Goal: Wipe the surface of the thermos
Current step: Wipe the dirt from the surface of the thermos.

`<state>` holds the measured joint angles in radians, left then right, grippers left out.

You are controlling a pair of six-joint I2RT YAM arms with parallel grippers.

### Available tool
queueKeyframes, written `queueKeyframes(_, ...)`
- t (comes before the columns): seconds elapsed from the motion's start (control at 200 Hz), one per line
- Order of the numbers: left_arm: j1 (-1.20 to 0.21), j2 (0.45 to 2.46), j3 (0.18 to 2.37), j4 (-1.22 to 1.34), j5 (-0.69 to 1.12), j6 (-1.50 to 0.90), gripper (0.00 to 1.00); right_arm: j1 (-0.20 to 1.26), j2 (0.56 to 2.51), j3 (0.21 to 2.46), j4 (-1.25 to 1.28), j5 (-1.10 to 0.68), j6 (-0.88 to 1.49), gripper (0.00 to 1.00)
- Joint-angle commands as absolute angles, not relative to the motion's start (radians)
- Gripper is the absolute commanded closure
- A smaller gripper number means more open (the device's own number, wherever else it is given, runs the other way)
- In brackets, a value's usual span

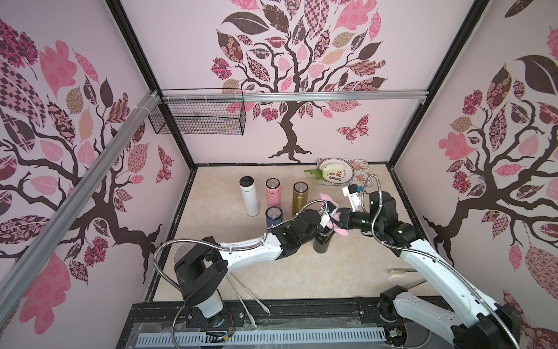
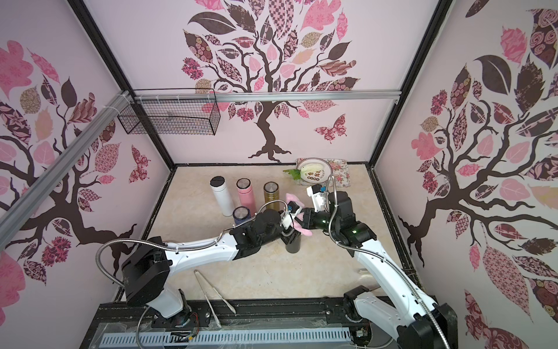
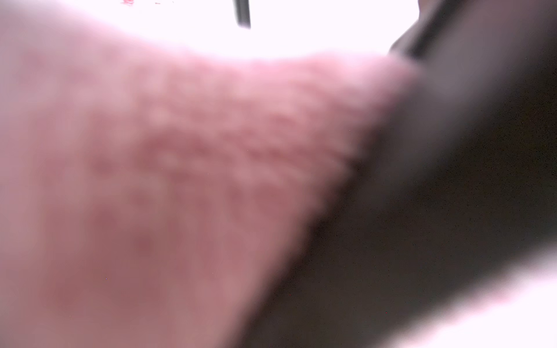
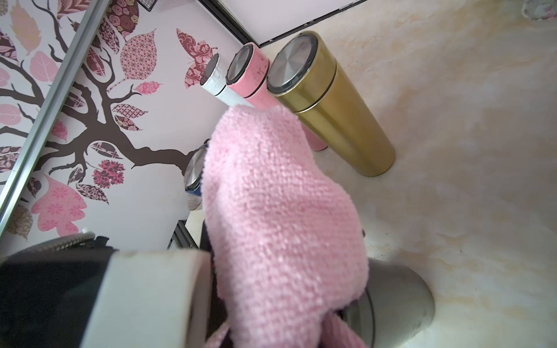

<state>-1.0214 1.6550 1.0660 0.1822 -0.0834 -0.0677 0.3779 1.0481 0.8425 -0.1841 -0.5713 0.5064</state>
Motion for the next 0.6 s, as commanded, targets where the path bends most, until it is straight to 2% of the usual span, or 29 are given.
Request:
queueKeyframes(0.0, -1.041, 1.712, 1.061, 0.081, -0.062, -0.03, 1.0, 0.395, 1.118, 0.874, -0.053, -0.529, 0.541, 1.0)
queueKeyframes(0.21, -1.041, 1.709, 1.059, 0.081, -0.076, -0.045, 1.0, 0.396, 1.101, 0.8, 0.113, -0.476, 0.628, 1.0)
queueKeyframes(0.33, -1.041, 1.712, 1.066, 0.07, -0.091, -0.056, 1.0, 0.4, 1.083, 0.813, -0.036, -0.446, 0.553, 1.0)
queueKeyframes(0.59, -1.041, 1.706, 1.057, 0.069, -0.135, -0.092, 1.0, 0.395, 0.908, 0.675, -0.251, -0.175, 0.479, 1.0)
